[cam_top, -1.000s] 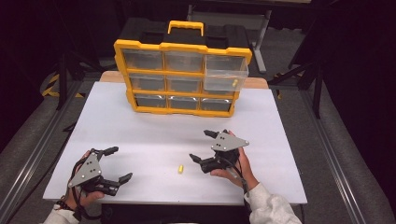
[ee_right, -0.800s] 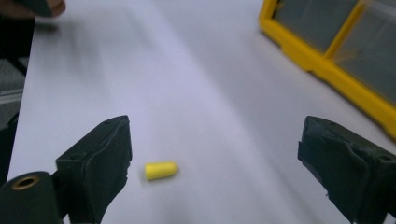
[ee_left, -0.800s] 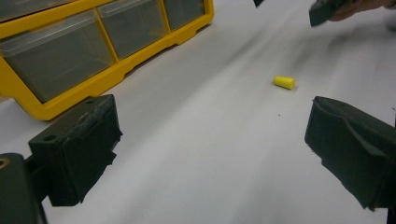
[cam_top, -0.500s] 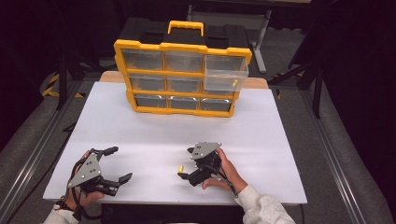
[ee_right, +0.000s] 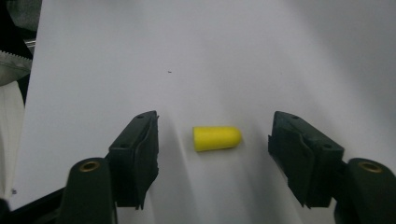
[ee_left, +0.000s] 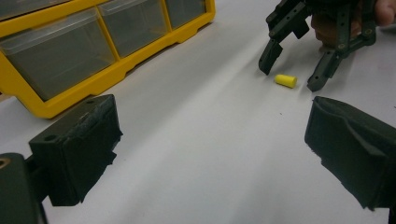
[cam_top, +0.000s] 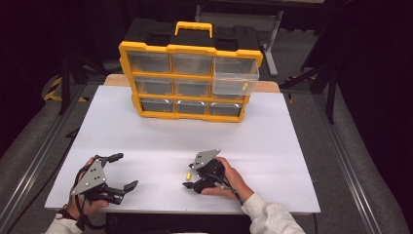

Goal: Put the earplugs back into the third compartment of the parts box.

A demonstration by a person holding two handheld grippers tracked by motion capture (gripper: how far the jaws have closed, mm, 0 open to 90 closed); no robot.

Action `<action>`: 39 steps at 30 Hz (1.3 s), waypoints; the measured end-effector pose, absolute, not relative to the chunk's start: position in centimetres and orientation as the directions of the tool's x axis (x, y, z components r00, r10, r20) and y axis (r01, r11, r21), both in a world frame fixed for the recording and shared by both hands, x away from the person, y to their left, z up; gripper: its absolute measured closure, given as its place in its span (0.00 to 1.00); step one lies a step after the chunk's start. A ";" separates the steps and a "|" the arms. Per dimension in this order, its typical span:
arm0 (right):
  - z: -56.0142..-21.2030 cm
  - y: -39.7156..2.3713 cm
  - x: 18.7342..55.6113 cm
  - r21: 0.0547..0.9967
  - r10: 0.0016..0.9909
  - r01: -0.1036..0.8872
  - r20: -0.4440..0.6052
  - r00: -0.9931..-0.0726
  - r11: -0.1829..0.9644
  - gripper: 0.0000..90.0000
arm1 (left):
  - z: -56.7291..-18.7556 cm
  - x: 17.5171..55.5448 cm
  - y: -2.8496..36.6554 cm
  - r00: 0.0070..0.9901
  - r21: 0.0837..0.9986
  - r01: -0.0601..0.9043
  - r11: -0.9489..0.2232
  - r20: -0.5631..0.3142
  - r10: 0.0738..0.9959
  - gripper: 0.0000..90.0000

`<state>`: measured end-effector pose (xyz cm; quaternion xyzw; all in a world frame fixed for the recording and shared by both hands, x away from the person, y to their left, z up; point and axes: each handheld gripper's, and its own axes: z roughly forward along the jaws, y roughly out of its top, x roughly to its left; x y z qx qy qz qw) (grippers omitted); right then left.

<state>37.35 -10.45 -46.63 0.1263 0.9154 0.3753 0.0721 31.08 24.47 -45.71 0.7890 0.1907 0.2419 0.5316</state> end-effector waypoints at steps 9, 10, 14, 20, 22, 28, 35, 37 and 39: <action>-46.5 -10.5 37.5 0.711 0.276 0.165 -0.043 -0.960 0.684 0.62 | -45.8 31.1 24.4 0.813 0.927 0.048 -0.372 0.180 0.553 0.05; -46.4 -10.4 37.4 0.709 0.266 0.157 -0.044 -0.963 0.687 0.65 | -45.8 31.1 24.4 0.814 0.927 0.048 -0.372 0.180 0.553 0.05; -46.3 -10.3 37.2 0.705 0.242 0.127 -0.064 -0.968 0.697 0.76 | -45.8 31.1 24.4 0.815 0.927 0.047 -0.372 0.179 0.550 0.05; -46.1 -10.4 36.9 0.699 0.240 0.108 -0.093 -0.966 0.707 0.77 | -45.8 31.1 24.4 0.816 0.928 0.045 -0.369 0.179 0.550 0.05; -46.1 -10.5 36.9 0.700 0.242 0.107 -0.097 -0.966 0.706 0.77 | -45.7 31.1 24.4 0.816 0.929 0.045 -0.368 0.178 0.550 0.05; -45.6 -10.8 36.7 0.713 0.248 0.093 -0.117 -0.962 0.695 0.77 | -45.7 31.1 24.4 0.814 0.927 0.041 -0.372 0.185 0.550 0.05; -44.4 -11.4 36.3 0.732 0.261 0.070 -0.151 -0.954 0.678 0.77 | -45.7 31.0 24.4 0.814 0.929 0.038 -0.368 0.185 0.551 0.05; -44.1 -11.6 36.2 0.737 0.265 0.062 -0.161 -0.951 0.673 0.77 | -45.7 31.0 24.4 0.813 0.929 0.038 -0.368 0.185 0.551 0.05; -43.8 -11.8 36.1 0.743 0.270 0.061 -0.164 -0.949 0.666 0.77 | -45.7 31.0 24.5 0.815 0.928 0.040 -0.371 0.185 0.549 0.05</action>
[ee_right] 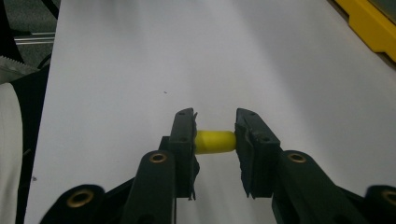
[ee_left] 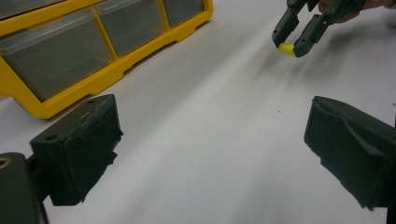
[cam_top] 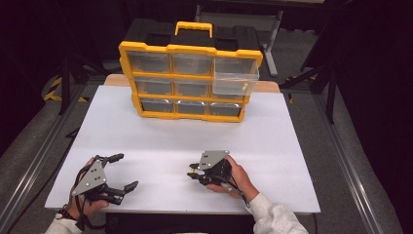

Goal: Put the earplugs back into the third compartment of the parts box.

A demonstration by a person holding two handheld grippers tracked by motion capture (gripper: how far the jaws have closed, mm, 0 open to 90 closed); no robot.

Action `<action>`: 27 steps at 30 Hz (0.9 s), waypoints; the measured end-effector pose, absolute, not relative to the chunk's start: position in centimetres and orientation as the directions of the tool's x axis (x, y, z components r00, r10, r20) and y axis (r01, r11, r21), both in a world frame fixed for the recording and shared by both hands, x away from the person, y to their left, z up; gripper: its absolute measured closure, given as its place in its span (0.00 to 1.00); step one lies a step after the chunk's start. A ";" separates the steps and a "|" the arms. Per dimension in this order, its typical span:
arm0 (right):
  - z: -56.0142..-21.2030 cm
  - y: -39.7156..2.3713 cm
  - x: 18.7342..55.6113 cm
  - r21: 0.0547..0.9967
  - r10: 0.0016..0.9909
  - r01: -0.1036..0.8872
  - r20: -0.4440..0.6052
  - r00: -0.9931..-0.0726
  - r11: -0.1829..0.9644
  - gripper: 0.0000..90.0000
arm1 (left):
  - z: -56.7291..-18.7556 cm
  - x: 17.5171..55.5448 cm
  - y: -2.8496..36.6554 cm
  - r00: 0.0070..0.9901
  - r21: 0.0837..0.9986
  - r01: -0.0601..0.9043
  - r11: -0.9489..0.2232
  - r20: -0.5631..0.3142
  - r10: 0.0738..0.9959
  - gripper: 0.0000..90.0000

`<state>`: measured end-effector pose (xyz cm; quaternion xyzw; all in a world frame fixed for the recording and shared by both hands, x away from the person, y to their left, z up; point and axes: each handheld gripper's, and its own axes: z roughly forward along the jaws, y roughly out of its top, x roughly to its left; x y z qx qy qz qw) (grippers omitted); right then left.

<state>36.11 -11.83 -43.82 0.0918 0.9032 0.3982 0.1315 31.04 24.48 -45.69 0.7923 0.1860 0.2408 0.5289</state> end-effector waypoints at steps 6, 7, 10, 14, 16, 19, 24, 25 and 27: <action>-43.0 -12.4 35.9 0.758 0.285 0.050 -0.183 -0.941 0.650 0.77 | -45.7 31.0 24.5 0.815 0.928 0.041 -0.371 0.183 0.549 0.05; -42.9 -12.5 35.9 0.759 0.288 0.047 -0.188 -0.939 0.649 0.78 | -45.7 31.0 24.5 0.814 0.929 0.039 -0.368 0.184 0.551 0.05; -42.5 -12.8 35.8 0.766 0.295 0.039 -0.200 -0.935 0.641 0.78 | -45.7 31.0 24.5 0.815 0.928 0.041 -0.370 0.183 0.550 0.05; -42.1 -13.1 35.7 0.774 0.306 0.037 -0.205 -0.930 0.632 0.78 | -45.7 31.0 24.5 0.815 0.928 0.041 -0.369 0.183 0.550 0.05; -41.7 -13.4 35.6 0.781 0.313 0.030 -0.214 -0.925 0.624 0.78 | -45.7 31.0 24.5 0.814 0.929 0.040 -0.368 0.184 0.551 0.05; -41.5 -13.6 35.6 0.785 0.316 0.024 -0.220 -0.923 0.618 0.78 | -45.7 31.0 24.5 0.814 0.929 0.039 -0.368 0.184 0.551 0.05; -40.6 -14.2 35.4 0.797 0.335 0.010 -0.243 -0.911 0.603 0.78 | -45.7 31.0 24.5 0.814 0.929 0.039 -0.367 0.184 0.551 0.05; -40.6 -14.2 35.4 0.797 0.335 0.010 -0.243 -0.911 0.603 0.78 | -45.7 31.0 24.5 0.814 0.929 0.039 -0.368 0.184 0.551 0.05; -40.2 -14.5 35.4 0.803 0.345 0.004 -0.251 -0.904 0.595 0.78 | -45.7 31.0 24.5 0.814 0.929 0.039 -0.367 0.183 0.551 0.05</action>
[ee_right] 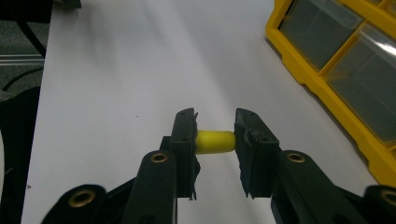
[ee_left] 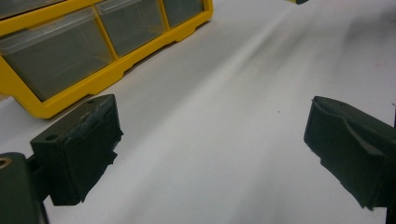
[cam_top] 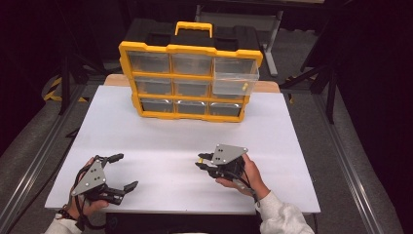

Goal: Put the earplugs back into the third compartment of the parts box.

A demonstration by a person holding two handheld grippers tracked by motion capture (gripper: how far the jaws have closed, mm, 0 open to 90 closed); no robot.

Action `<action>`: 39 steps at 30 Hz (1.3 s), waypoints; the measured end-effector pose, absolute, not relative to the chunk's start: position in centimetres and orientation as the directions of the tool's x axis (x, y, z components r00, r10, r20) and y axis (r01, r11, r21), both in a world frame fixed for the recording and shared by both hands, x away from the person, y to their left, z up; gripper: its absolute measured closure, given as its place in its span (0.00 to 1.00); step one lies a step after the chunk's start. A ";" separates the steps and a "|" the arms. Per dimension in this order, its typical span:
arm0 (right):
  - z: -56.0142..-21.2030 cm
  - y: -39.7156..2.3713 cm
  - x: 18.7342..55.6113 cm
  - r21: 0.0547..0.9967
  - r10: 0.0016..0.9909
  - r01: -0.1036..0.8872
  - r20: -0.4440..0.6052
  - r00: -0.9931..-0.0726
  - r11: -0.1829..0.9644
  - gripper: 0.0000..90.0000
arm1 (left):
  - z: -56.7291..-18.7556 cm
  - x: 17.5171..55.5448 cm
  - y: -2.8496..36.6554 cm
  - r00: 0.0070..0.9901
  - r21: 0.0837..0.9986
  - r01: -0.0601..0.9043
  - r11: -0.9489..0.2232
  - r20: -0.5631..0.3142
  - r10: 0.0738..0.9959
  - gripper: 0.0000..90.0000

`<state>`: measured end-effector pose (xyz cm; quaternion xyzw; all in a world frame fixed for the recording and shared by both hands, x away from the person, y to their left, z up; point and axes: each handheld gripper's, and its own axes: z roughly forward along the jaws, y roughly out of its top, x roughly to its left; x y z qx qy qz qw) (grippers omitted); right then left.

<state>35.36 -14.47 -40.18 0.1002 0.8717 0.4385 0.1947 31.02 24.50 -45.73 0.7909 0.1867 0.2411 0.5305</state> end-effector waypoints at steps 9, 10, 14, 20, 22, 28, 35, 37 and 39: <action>-37.6 -16.1 35.2 0.829 0.401 -0.034 -0.306 -0.864 0.558 0.78 | -45.7 31.0 24.5 0.808 0.932 0.039 -0.361 0.183 0.560 0.06; -37.6 -16.1 35.2 0.829 0.401 -0.034 -0.306 -0.864 0.558 0.78 | -45.7 31.0 24.5 0.807 0.933 0.040 -0.358 0.181 0.562 0.06; -35.4 -17.2 35.4 0.848 0.438 -0.064 -0.335 -0.834 0.526 0.78 | -45.8 31.1 24.4 0.810 0.932 0.042 -0.361 0.180 0.558 0.06; -30.8 -18.8 35.8 0.866 0.499 -0.127 -0.392 -0.773 0.484 0.78 | -45.9 31.2 24.4 0.814 0.932 0.051 -0.358 0.169 0.556 0.06; -29.4 -19.2 36.1 0.866 0.519 -0.140 -0.410 -0.750 0.481 0.78 | -45.9 31.2 24.4 0.813 0.934 0.051 -0.355 0.168 0.558 0.06; -25.7 -20.1 37.3 0.869 0.580 -0.164 -0.441 -0.685 0.467 0.78 | -45.9 31.2 24.4 0.813 0.932 0.053 -0.357 0.167 0.557 0.06; -22.8 -20.6 38.9 0.870 0.638 -0.163 -0.458 -0.619 0.466 0.78 | -45.9 31.3 24.4 0.813 0.932 0.055 -0.359 0.167 0.557 0.06; -22.3 -20.7 39.7 0.873 0.658 -0.153 -0.455 -0.600 0.464 0.78 | -45.9 31.3 24.4 0.814 0.931 0.056 -0.360 0.167 0.557 0.06; -21.9 -20.7 40.4 0.871 0.677 -0.140 -0.459 -0.576 0.472 0.78 | -46.0 31.3 24.3 0.813 0.932 0.055 -0.357 0.166 0.558 0.06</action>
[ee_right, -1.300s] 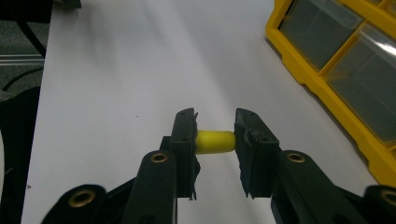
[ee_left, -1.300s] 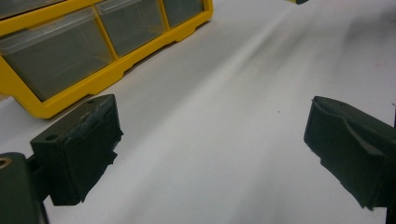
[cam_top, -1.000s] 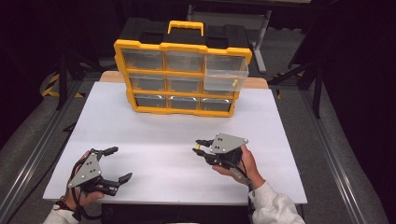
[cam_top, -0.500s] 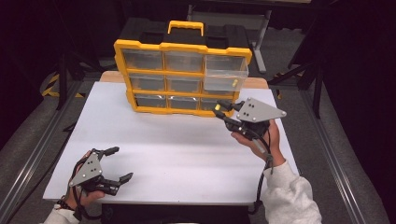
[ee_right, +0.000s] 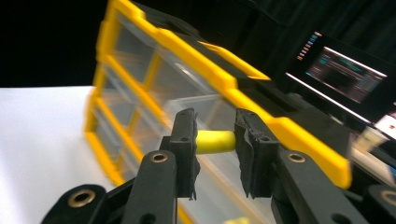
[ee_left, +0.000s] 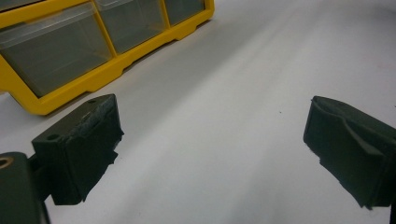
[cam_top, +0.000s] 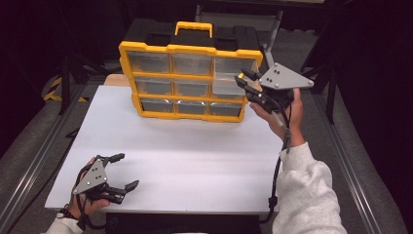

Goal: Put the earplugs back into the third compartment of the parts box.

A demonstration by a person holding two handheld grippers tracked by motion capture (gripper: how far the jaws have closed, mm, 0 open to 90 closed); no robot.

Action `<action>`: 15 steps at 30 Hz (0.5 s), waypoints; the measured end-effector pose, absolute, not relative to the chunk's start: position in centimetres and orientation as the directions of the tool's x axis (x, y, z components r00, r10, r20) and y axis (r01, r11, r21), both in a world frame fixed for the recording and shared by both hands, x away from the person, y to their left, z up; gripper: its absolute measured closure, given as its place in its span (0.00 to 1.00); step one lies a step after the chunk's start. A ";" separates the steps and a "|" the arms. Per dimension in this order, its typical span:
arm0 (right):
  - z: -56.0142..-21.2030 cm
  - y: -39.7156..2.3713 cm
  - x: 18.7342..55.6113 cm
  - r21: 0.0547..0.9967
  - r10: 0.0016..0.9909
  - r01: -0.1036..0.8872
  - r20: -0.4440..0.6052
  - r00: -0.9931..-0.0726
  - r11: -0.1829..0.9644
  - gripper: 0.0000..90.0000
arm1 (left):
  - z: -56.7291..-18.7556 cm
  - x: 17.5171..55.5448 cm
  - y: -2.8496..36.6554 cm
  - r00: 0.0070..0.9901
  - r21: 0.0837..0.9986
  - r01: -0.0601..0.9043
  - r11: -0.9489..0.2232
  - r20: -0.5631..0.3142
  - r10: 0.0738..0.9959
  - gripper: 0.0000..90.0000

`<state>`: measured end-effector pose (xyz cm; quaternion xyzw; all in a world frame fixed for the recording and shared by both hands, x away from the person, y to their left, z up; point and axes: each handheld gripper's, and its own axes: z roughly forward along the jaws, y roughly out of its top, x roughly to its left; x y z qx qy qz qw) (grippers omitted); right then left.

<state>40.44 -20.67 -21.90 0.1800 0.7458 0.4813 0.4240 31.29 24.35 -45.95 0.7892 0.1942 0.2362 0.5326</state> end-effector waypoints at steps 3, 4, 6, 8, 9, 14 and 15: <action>-21.7 -20.6 41.2 0.872 0.692 -0.122 -0.454 -0.561 0.474 0.78 | -46.0 31.3 24.4 0.813 0.933 0.055 -0.357 0.166 0.558 0.06; -21.6 -20.6 41.5 0.869 0.697 -0.118 -0.461 -0.549 0.481 0.78 | -46.0 31.3 24.4 0.814 0.933 0.055 -0.357 0.165 0.557 0.06; -21.3 -20.7 42.5 0.886 0.728 -0.097 -0.431 -0.533 0.453 0.77 | -46.0 31.3 24.3 0.813 0.932 0.057 -0.359 0.166 0.559 0.06; -21.3 -20.7 43.2 0.888 0.743 -0.077 -0.424 -0.518 0.453 0.77 | -46.0 31.3 24.3 0.814 0.929 0.057 -0.365 0.168 0.556 0.06; -21.3 -20.7 43.2 0.888 0.743 -0.077 -0.424 -0.518 0.453 0.77 | -46.0 31.3 24.3 0.815 0.928 0.056 -0.367 0.170 0.554 0.06; -21.6 -20.7 44.5 0.896 0.769 -0.035 -0.398 -0.500 0.442 0.76 | -46.0 31.3 24.3 0.816 0.929 0.057 -0.365 0.167 0.554 0.06; -21.7 -20.7 44.8 0.899 0.773 -0.026 -0.391 -0.499 0.438 0.76 | -46.0 31.3 24.3 0.816 0.929 0.057 -0.365 0.167 0.553 0.06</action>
